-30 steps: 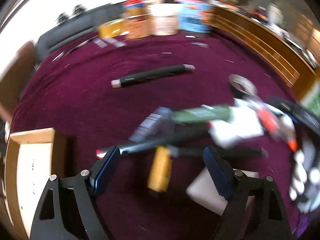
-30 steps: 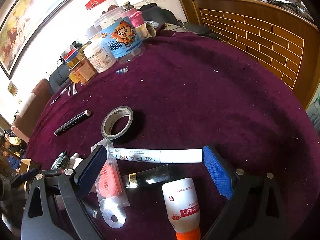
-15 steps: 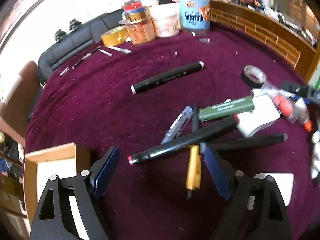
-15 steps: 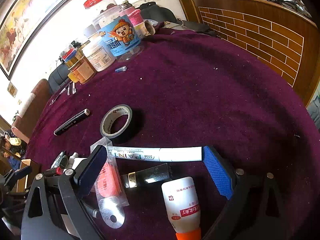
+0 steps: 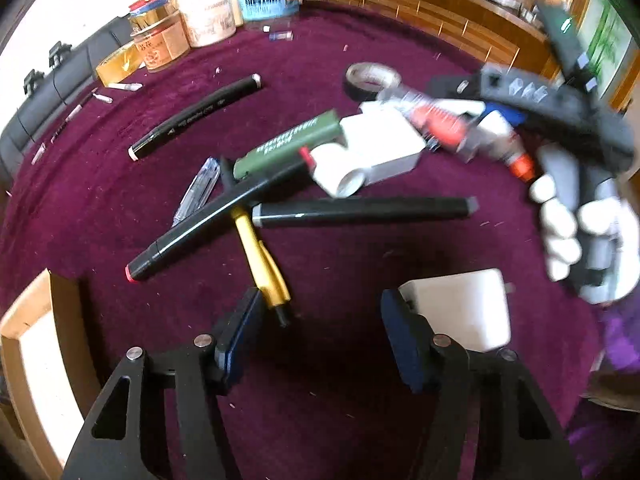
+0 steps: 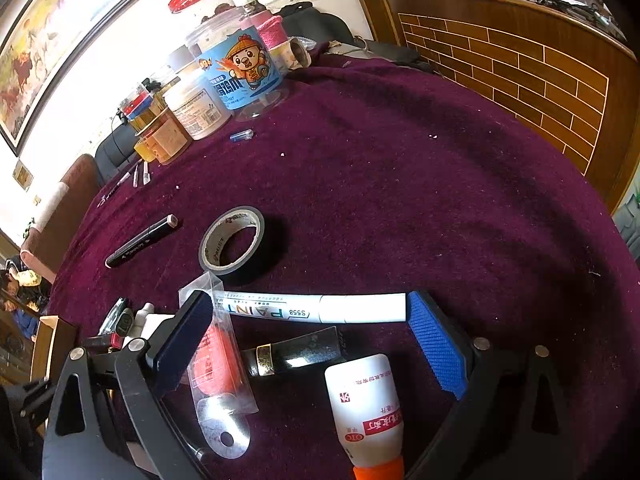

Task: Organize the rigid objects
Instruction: 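Close the left gripper on the yellow-and-black pen, then lift the yellow pen with the left gripper while the right gripper grasps the red-capped black marker, then lower the red-capped black marker into the cardboard tray and open the right gripper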

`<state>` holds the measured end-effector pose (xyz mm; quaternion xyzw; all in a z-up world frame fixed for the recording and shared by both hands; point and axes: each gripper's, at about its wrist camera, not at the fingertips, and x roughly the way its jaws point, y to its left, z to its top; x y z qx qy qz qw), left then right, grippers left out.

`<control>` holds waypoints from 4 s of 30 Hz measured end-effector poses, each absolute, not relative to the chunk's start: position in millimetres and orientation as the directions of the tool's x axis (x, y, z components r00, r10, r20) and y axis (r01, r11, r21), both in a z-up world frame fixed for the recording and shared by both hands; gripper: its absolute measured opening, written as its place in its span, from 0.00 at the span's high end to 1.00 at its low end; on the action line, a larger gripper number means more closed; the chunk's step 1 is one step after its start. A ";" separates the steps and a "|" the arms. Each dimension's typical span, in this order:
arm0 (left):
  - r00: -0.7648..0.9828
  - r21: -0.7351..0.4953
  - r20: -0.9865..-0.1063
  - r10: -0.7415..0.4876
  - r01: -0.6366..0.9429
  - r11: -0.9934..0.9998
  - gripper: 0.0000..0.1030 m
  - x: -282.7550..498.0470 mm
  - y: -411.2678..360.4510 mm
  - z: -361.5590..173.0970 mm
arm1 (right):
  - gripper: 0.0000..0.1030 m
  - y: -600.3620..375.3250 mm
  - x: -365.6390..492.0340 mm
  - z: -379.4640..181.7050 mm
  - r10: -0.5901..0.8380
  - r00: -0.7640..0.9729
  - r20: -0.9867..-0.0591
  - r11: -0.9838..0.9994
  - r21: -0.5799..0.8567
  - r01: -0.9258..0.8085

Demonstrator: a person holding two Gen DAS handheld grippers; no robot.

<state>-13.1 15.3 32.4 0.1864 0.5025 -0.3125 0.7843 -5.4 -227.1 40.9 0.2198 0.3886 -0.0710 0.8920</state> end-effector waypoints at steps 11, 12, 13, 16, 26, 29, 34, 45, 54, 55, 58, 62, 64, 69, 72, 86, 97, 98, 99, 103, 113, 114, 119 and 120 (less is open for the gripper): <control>0.387 0.021 -0.894 -0.227 0.543 0.839 0.47 17.5 17.9 23.1 | 0.05 -227.0 -5.3 41.1 0.040 0.686 -0.726 0.895 0.331 0.298; 0.397 0.049 -0.895 -0.202 0.539 0.841 0.52 14.1 13.2 17.8 | 0.05 -226.7 -4.9 41.2 0.038 0.685 -0.727 0.896 0.328 0.299; 0.413 0.057 -0.888 -0.201 0.533 0.845 0.57 13.4 10.2 17.0 | 0.05 -226.3 -4.8 41.3 0.036 0.684 -0.728 0.897 0.326 0.299; 0.417 0.013 -0.883 -0.218 0.484 0.875 0.88 9.6 10.2 19.7 | 0.05 -226.4 -4.6 41.5 0.037 0.684 -0.729 0.897 0.325 0.299; 0.370 -0.150 -0.879 -0.301 0.384 0.911 0.88 -41.7 73.1 22.7 | 0.04 -225.7 -3.8 40.5 0.034 0.680 -0.733 0.899 0.319 0.299; 0.378 -0.139 -0.880 -0.287 0.373 0.917 0.83 -36.6 68.4 19.6 | 0.04 -225.9 -3.9 40.5 0.035 0.681 -0.731 0.899 0.322 0.299; 0.437 -0.080 -0.861 -0.259 0.388 0.918 0.76 -26.9 47.0 19.4 | 0.04 -227.9 -5.2 40.1 0.044 0.689 -0.723 0.893 0.337 0.296; 0.521 -0.255 -0.748 -0.412 0.348 0.902 0.94 -61.1 94.2 52.7 | 0.04 -232.1 -9.4 41.7 0.065 0.686 -0.724 0.888 0.355 0.290; 0.560 -0.396 -0.662 -0.498 0.303 0.867 0.94 -82.5 146.6 69.6 | 0.04 -176.9 -16.6 84.9 0.162 0.672 -0.722 0.959 0.276 0.066; 0.561 -0.404 -0.657 -0.503 0.301 0.864 0.94 -83.7 149.7 69.9 | 0.04 -163.8 -11.8 88.7 0.167 0.660 -0.732 0.970 0.242 0.024; 0.573 -0.418 -0.644 -0.506 0.291 0.861 0.94 -90.5 161.4 70.2 | 0.04 -111.3 2.3 98.1 0.171 0.619 -0.766 0.985 0.111 -0.135; 0.601 -0.428 -0.623 -0.500 0.272 0.862 0.94 -97.6 185.1 74.4 | 0.05 -34.9 6.6 98.9 0.239 0.558 -0.795 0.918 -0.002 -0.396; 0.615 -0.436 -0.615 -0.494 0.258 0.862 0.94 -99.7 198.9 76.2 | 0.08 -1.8 10.9 87.7 0.231 0.532 -0.815 0.874 -0.066 -0.481; 0.635 -0.455 -0.602 -0.484 0.225 0.861 0.94 -102.2 229.5 74.9 | 0.39 37.4 38.1 42.7 0.131 0.449 -0.884 0.804 -0.170 -0.570; 0.642 -0.464 -0.599 -0.478 0.207 0.861 0.94 -102.4 248.5 73.2 | 0.66 37.0 53.0 32.6 0.143 0.405 -0.903 0.788 -0.144 -0.599; 0.654 -0.503 -0.583 -0.482 0.175 0.846 0.94 -90.5 278.1 64.7 | 0.88 17.8 45.5 77.4 0.402 0.366 -0.839 0.837 0.176 -0.518; 0.653 -0.513 -0.610 -0.450 0.107 0.852 0.71 -98.1 275.4 65.4 | 0.88 68.0 38.5 94.3 0.671 0.243 -0.700 0.719 0.536 -0.442; 0.659 -0.515 -0.612 -0.438 0.088 0.853 0.69 -99.9 279.8 65.1 | 0.88 82.6 41.3 90.8 0.666 0.239 -0.707 0.724 0.536 -0.434; 0.666 -0.512 -0.615 -0.422 0.070 0.856 0.67 -101.8 283.5 64.6 | 0.88 93.2 46.5 86.8 0.652 0.247 -0.717 0.738 0.525 -0.424; 0.692 -0.490 -0.632 -0.350 -0.007 0.871 0.60 -112.2 302.2 61.5 | 0.87 122.7 67.1 73.2 0.638 0.264 -0.723 0.766 0.561 -0.315; 0.708 -0.524 -0.626 -0.326 -0.072 0.849 0.47 -122.4 338.4 48.3 | 0.85 141.7 75.7 50.3 0.487 0.338 -0.805 0.873 0.462 -0.157; 0.707 -0.529 -0.625 -0.330 -0.073 0.846 0.47 -121.8 339.7 47.0 | 0.85 139.9 74.4 54.6 0.478 0.346 -0.807 0.878 0.449 -0.165; 0.718 -0.544 -0.608 -0.340 -0.064 0.837 0.46 -122.7 345.5 45.9 | 0.68 121.5 43.0 85.7 0.436 0.380 -0.816 0.882 0.304 -0.359; 0.722 -0.545 -0.603 -0.339 -0.063 0.836 0.44 -122.0 345.5 46.6 | 0.60 119.2 35.0 87.1 0.434 0.374 -0.819 0.872 0.277 -0.405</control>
